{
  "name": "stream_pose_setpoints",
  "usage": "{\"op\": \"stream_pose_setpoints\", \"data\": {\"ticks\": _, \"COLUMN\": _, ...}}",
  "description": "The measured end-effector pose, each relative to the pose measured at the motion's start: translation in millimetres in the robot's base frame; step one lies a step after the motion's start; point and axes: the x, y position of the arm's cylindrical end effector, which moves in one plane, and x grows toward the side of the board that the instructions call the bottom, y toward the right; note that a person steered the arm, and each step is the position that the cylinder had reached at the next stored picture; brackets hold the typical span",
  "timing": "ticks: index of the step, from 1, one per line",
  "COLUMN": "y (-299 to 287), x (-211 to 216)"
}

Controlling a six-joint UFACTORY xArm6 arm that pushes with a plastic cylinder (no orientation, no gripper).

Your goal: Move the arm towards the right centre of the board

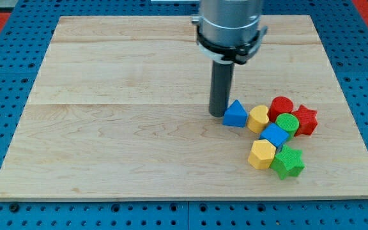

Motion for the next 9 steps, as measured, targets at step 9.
{"op": "stream_pose_setpoints", "data": {"ticks": 9, "y": 184.3, "x": -43.3}}
